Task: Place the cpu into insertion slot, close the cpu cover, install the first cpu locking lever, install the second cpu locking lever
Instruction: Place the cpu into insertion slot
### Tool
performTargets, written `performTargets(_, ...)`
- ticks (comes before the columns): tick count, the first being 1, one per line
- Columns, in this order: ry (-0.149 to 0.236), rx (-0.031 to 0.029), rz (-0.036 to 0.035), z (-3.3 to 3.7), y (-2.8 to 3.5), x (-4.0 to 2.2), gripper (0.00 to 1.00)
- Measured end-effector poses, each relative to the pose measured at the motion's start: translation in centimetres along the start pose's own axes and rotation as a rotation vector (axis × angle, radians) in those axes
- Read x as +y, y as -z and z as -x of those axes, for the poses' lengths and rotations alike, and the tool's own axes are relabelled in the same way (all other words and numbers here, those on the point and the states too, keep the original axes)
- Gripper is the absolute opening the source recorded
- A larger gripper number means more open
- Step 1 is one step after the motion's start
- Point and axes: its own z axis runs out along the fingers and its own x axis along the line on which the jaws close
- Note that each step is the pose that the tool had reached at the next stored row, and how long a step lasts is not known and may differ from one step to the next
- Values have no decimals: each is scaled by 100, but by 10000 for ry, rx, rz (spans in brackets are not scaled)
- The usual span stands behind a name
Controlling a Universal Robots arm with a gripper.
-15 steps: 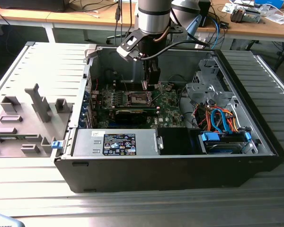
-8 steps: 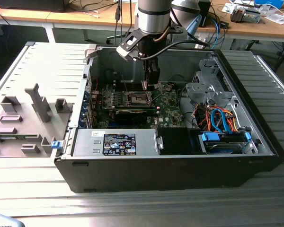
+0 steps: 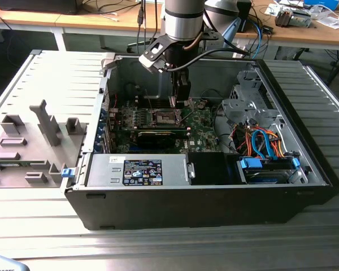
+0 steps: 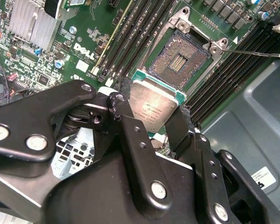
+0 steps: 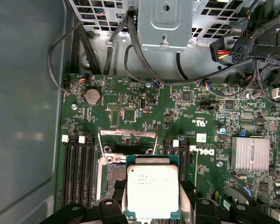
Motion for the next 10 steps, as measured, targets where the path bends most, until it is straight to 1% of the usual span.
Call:
performTargets(4,-19,-1,-1,0,0,0,54)
performTargets(10,-358,-13,-15,-7,0,-4,54)
